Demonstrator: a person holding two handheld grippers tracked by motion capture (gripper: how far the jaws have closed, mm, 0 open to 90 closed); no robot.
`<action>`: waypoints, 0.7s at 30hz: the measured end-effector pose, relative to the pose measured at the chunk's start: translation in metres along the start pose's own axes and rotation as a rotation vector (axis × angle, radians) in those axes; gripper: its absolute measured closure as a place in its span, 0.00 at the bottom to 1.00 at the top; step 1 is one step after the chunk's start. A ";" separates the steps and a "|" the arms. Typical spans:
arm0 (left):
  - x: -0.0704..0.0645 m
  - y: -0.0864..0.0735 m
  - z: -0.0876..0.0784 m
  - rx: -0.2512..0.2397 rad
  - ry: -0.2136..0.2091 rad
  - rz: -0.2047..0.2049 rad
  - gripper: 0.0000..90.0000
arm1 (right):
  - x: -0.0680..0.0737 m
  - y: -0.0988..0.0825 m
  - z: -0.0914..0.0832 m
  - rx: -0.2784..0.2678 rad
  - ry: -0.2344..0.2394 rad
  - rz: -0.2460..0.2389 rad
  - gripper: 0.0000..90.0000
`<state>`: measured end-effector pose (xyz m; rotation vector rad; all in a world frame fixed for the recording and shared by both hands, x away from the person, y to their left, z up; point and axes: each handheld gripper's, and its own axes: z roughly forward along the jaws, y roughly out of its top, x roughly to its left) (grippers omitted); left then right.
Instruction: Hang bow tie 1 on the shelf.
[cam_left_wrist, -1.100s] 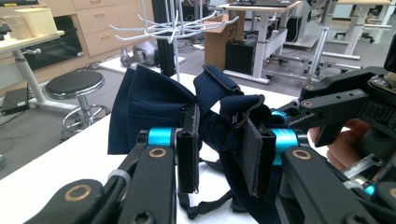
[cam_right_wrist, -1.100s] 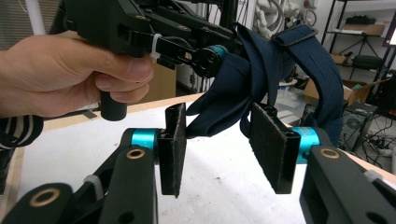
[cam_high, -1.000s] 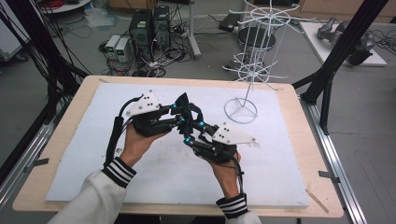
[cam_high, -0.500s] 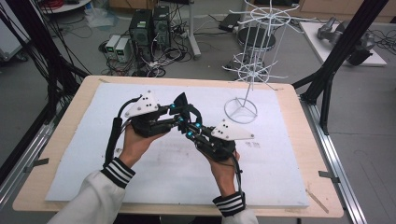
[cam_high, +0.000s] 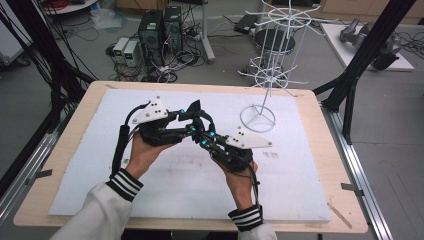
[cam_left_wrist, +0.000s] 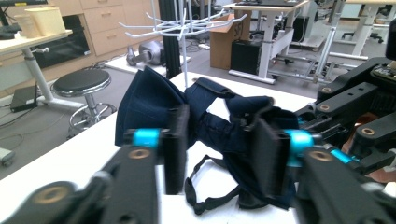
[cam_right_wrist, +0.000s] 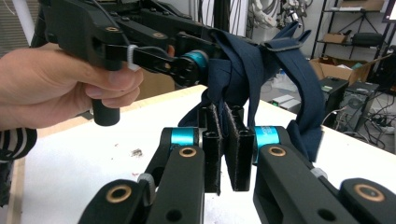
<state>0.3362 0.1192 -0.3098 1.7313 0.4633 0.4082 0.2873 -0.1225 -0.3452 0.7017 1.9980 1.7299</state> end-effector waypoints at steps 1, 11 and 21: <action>0.001 0.000 -0.001 -0.001 0.010 -0.011 0.48 | 0.000 0.000 -0.001 0.000 -0.001 -0.005 0.96; 0.011 -0.006 -0.009 -0.020 0.031 -0.011 0.12 | -0.004 0.001 -0.005 -0.007 -0.017 -0.008 0.96; 0.016 -0.013 -0.023 -0.043 0.035 -0.012 0.11 | -0.009 0.002 -0.012 -0.018 -0.039 -0.009 0.96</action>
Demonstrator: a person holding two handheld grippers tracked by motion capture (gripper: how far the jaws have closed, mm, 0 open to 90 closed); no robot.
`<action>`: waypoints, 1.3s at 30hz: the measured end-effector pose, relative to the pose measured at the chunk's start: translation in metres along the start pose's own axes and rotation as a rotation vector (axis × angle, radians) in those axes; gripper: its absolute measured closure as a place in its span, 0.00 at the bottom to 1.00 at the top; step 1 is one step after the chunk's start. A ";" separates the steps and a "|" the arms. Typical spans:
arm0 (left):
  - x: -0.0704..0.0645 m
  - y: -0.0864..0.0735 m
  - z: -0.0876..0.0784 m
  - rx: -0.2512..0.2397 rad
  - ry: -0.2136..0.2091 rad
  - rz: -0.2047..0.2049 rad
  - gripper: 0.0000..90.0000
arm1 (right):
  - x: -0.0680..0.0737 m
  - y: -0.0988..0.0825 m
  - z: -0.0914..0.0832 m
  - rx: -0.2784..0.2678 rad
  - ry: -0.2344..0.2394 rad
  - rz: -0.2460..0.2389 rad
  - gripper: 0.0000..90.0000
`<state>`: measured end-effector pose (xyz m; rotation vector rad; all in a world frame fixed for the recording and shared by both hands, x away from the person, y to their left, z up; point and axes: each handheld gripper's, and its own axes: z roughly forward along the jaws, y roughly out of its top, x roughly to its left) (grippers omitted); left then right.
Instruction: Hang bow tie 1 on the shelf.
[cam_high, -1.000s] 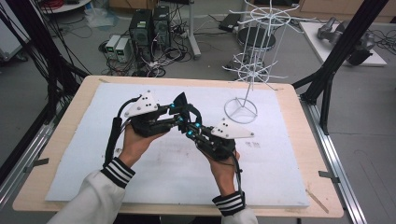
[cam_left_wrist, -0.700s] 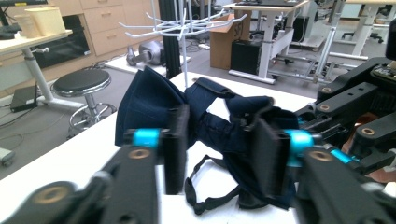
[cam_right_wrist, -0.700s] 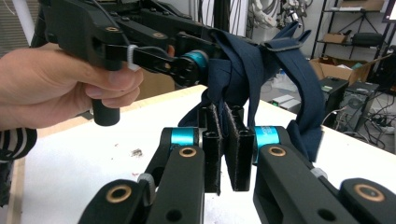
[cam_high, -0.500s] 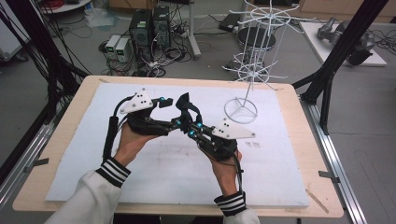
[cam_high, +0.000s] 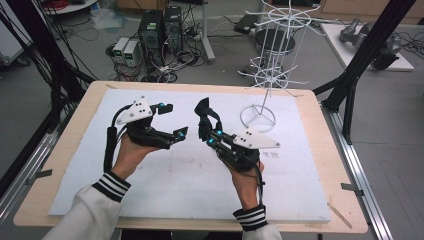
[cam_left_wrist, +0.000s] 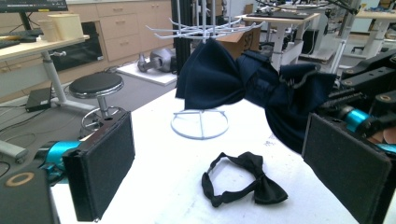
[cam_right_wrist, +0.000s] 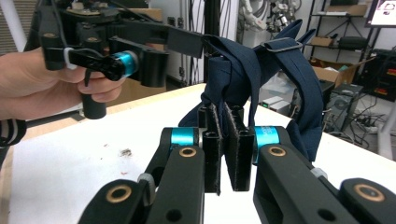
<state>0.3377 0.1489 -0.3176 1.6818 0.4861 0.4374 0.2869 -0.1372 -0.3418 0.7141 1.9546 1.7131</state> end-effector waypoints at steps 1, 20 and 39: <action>0.000 -0.001 -0.002 0.000 -0.001 0.002 0.11 | -0.001 0.000 -0.001 -0.001 -0.001 0.005 0.96; 0.012 -0.022 -0.040 -0.050 0.034 -0.012 0.11 | -0.024 0.009 -0.029 -0.036 -0.074 0.011 0.96; 0.029 -0.051 -0.070 -0.076 0.042 -0.048 0.11 | -0.055 0.021 -0.059 -0.037 -0.184 -0.001 0.96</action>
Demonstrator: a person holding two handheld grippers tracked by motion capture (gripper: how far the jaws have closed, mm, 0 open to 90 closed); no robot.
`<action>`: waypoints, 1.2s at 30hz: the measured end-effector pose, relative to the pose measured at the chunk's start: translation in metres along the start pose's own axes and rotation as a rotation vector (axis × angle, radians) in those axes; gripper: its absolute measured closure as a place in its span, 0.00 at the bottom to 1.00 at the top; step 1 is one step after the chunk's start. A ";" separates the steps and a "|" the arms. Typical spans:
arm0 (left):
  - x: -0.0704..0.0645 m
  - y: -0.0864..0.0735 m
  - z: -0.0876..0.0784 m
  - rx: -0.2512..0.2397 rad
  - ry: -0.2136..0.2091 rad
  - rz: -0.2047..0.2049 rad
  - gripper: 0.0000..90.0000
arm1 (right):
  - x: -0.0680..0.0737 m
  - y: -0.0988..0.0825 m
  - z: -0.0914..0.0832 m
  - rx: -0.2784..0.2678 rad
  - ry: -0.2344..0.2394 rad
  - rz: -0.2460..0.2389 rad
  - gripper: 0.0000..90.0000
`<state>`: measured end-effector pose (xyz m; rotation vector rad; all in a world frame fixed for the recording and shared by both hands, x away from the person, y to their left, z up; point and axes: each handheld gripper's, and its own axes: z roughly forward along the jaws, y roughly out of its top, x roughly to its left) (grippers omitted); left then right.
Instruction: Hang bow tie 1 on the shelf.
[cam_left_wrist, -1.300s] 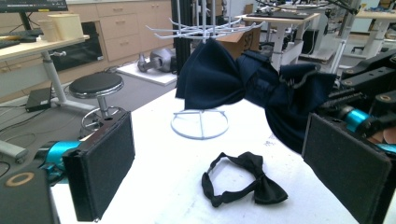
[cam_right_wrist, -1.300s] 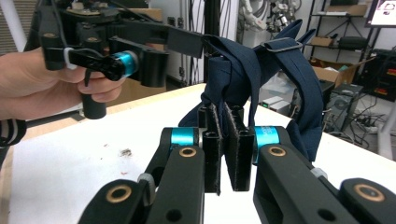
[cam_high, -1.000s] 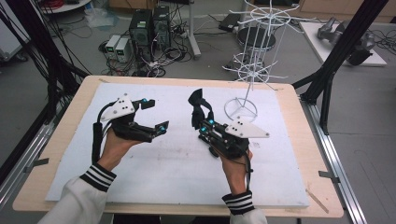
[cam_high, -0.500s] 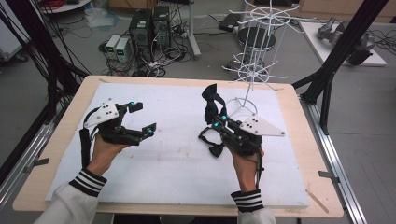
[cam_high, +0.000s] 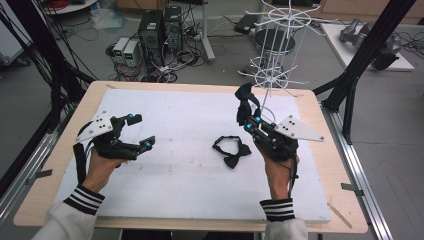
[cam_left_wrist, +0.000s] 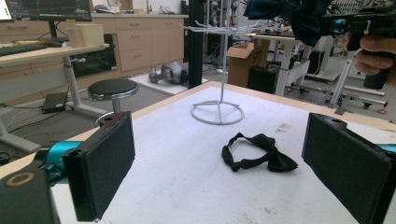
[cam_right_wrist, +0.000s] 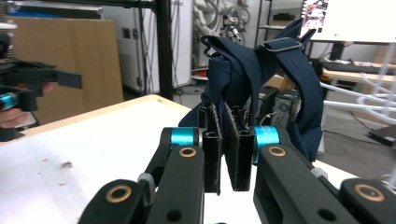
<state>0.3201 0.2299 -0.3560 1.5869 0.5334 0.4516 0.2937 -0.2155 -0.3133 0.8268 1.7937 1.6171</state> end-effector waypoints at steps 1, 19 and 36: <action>0.001 -0.001 -0.001 0.001 0.003 -0.001 0.11 | -0.002 0.000 -0.002 0.000 -0.007 0.006 0.96; 0.007 -0.019 -0.024 -0.014 0.042 -0.014 0.11 | -0.033 0.001 -0.013 -0.003 -0.070 0.029 0.96; 0.005 -0.032 -0.042 -0.007 0.031 -0.007 0.11 | -0.048 -0.005 -0.003 0.019 -0.071 0.038 0.96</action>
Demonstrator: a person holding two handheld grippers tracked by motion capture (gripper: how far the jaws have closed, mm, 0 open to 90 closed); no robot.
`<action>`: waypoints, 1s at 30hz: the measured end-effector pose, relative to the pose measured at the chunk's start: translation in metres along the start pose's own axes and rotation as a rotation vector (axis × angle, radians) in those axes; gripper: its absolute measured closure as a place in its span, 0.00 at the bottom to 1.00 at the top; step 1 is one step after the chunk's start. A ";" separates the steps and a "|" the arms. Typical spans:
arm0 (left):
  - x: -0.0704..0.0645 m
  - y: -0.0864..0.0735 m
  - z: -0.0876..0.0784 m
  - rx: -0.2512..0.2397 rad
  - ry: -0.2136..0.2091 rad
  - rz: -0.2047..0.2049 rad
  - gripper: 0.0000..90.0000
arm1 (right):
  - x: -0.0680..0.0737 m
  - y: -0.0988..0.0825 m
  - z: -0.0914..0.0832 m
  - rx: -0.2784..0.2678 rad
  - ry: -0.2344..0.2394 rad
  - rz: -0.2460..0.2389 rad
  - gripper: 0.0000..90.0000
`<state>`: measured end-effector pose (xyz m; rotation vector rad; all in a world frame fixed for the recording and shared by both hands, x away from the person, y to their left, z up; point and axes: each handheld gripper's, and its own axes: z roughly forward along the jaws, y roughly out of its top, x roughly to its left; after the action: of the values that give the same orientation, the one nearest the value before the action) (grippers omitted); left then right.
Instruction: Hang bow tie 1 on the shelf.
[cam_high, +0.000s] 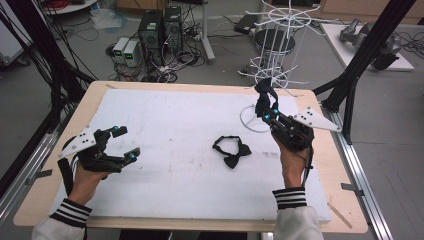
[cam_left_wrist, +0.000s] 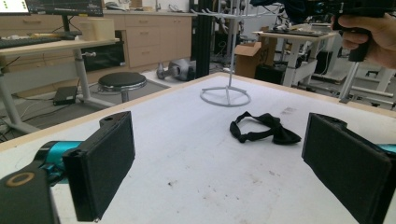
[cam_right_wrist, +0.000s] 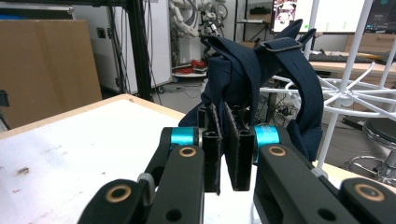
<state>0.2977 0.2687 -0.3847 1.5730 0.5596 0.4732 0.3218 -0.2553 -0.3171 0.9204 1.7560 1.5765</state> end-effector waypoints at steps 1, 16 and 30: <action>0.001 -0.001 -0.001 0.001 0.002 -0.001 0.11 | -0.001 0.000 0.001 0.002 0.002 0.000 0.96; 0.003 -0.011 -0.008 -0.008 -0.004 -0.018 0.11 | -0.007 -0.003 0.013 0.030 -0.006 0.007 0.96; 0.003 -0.019 -0.013 -0.018 0.011 -0.027 0.11 | -0.016 -0.008 0.019 0.050 -0.007 0.059 0.96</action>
<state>0.2904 0.2816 -0.4022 1.5448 0.5827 0.4649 0.3454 -0.2582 -0.3274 1.0089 1.7854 1.5701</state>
